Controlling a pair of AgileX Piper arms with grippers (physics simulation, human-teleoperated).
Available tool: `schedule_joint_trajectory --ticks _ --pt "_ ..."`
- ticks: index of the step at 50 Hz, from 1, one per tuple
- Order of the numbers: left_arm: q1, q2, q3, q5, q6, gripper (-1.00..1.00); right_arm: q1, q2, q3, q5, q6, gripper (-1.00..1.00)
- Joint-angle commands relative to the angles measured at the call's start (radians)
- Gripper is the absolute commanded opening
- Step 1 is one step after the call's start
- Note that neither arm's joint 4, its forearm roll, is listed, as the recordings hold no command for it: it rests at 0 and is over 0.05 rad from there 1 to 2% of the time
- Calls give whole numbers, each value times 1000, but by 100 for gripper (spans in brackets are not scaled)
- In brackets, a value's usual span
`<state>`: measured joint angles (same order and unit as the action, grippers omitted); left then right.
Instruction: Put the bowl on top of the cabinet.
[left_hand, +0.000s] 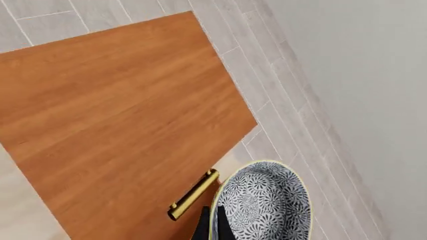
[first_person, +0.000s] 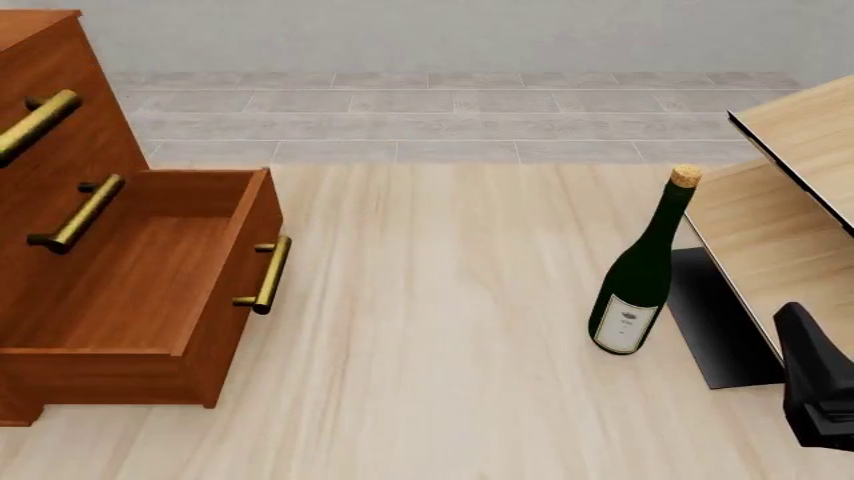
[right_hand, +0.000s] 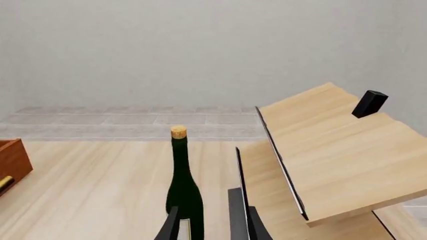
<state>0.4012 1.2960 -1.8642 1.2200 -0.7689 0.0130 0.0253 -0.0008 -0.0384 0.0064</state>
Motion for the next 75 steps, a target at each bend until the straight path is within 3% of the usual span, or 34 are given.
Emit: schedule_joint_trajectory --ticks 1,6,10,31,35,75 --pt "89 7 -27 0 -16 -100 3 5 0 -4 -3 100" --pt "115 -12 15 0 -20 -100 1 4 0 -3 -4 100" --pt "130 68 -55 0 -16 -100 1 3 0 -3 -4 100" --pt "196 129 -19 0 13 -100 0 6 0 -6 0 100" --pt "241 136 0 0 36 -100 0 1 0 -1 -2 100" --pt "228 196 70 -5 24 -100 -4 -2 0 3 -1 100"
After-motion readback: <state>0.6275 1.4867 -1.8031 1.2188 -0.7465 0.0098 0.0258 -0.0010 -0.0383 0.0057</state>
